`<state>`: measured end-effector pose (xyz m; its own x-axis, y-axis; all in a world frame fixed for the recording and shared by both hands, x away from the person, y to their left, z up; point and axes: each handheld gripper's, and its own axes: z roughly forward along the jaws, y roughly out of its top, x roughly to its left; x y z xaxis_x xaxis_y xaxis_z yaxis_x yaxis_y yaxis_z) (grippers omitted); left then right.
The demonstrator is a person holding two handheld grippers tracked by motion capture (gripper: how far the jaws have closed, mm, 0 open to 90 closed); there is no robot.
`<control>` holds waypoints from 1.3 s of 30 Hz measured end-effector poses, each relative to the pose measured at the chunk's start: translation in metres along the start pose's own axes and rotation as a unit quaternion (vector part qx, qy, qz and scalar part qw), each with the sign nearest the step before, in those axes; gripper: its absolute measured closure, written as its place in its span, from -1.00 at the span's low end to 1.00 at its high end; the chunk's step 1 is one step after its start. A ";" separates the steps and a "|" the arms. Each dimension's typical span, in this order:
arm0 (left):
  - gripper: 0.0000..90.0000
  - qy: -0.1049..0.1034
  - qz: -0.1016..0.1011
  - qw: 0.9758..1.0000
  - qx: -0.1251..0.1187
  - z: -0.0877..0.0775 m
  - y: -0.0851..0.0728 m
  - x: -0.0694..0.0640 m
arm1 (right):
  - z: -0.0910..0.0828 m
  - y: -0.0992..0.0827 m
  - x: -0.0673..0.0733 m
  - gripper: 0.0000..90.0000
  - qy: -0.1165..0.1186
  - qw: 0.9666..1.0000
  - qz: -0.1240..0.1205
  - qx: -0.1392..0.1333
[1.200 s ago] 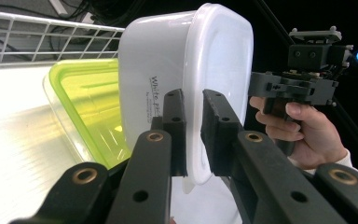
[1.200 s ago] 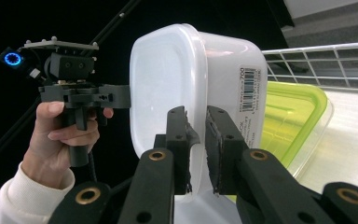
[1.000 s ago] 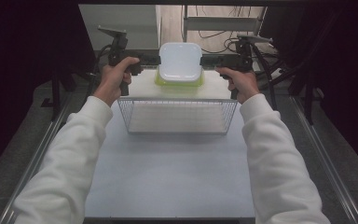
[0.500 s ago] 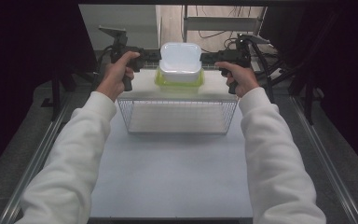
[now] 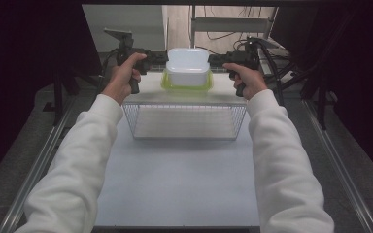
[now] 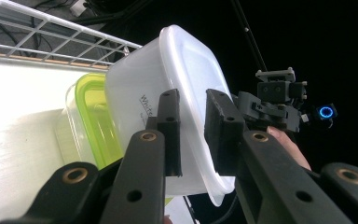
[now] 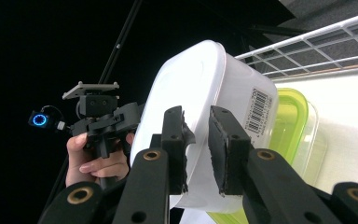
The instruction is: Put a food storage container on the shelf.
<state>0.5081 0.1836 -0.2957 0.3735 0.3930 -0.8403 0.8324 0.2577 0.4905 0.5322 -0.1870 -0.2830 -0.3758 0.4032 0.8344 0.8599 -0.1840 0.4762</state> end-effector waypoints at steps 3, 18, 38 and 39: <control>0.68 -0.001 0.019 1.000 -0.013 -0.004 -0.001 -0.003 | -0.002 -0.001 0.001 0.54 0.005 1.000 -0.018 -0.016; -0.07 0.063 0.161 0.984 -0.036 -0.041 -0.036 -0.036 | -0.043 -0.025 0.023 0.06 -0.055 0.986 -0.152 -0.036; -0.30 0.122 0.244 0.962 -0.001 -0.064 -0.158 -0.019 | -0.082 -0.131 0.014 -0.17 -0.125 0.942 -0.312 0.012; -0.31 0.124 0.243 0.962 0.000 -0.065 -0.166 -0.015 | -0.083 -0.136 0.012 -0.19 -0.126 0.940 -0.316 0.012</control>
<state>0.3378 0.1922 -0.3492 0.6099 0.6652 -0.4307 0.5834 -0.0090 0.8121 0.3824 -0.2316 -0.3152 -0.7237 0.6251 0.2926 0.5000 0.1827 0.8465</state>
